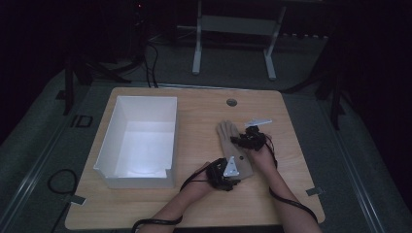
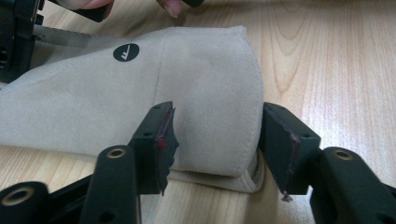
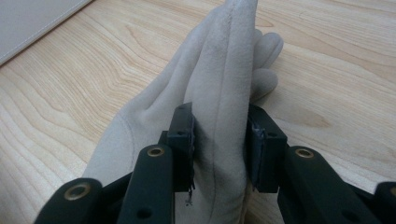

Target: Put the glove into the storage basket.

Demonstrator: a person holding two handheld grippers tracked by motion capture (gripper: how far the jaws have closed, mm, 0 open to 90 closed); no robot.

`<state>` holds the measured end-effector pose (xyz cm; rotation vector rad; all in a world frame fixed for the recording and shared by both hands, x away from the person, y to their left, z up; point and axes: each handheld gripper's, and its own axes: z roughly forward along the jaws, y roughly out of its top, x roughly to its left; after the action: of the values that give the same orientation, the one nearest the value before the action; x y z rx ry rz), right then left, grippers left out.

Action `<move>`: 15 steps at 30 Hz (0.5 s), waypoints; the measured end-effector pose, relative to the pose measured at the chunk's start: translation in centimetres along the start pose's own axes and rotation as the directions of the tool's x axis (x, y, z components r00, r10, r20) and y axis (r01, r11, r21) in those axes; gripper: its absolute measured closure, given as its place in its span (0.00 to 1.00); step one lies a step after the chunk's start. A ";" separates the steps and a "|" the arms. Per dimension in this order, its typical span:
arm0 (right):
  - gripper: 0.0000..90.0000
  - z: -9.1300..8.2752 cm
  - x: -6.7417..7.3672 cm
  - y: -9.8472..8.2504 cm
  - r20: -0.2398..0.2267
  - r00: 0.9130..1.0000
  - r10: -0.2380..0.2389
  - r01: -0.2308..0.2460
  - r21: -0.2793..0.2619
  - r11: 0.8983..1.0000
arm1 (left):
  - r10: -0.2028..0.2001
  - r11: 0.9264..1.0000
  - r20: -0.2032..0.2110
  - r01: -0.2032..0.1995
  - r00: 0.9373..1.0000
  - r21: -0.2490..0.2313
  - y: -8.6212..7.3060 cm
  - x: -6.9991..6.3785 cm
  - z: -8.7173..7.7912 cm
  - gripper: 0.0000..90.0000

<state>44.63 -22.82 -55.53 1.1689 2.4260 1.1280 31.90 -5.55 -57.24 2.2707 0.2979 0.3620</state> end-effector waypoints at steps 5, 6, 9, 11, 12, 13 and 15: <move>0.74 0.0 -0.1 0.0 -0.010 1.000 0.014 -0.014 0.003 1.000 | -0.020 1.000 -0.020 0.020 1.000 0.015 0.0 0.8 0.1 0.80; 0.74 0.0 -0.2 0.0 -0.013 1.000 0.018 -0.018 0.005 1.000 | -0.042 0.999 -0.015 0.042 0.999 0.018 0.2 1.1 0.2 0.83; 0.74 0.0 -0.2 0.2 -0.017 1.000 0.014 -0.014 0.015 1.000 | -0.093 0.995 0.026 0.092 0.995 0.029 0.3 1.8 0.1 0.88; 0.75 0.0 -0.3 0.3 -0.019 1.000 0.021 -0.021 0.022 1.000 | -0.140 0.990 0.056 0.138 0.989 0.031 0.3 2.3 0.1 0.90; 0.75 0.0 -0.3 0.3 -0.021 0.999 0.025 -0.024 0.025 0.999 | -0.175 0.984 0.074 0.173 0.982 0.030 0.3 2.6 0.1 0.90; 0.76 -0.1 -0.4 0.4 -0.026 0.999 0.034 -0.034 0.025 0.999 | -0.198 0.980 0.086 0.196 0.976 0.028 0.3 2.7 0.1 0.91; 0.77 -0.1 -0.5 0.5 -0.032 0.998 0.044 -0.044 0.026 0.999 | -0.205 0.979 0.098 0.203 0.974 0.032 0.3 2.9 0.0 0.91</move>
<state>45.16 -23.09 -55.15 1.2266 2.4572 1.1412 34.62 -4.78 -56.57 2.2458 0.4804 0.1374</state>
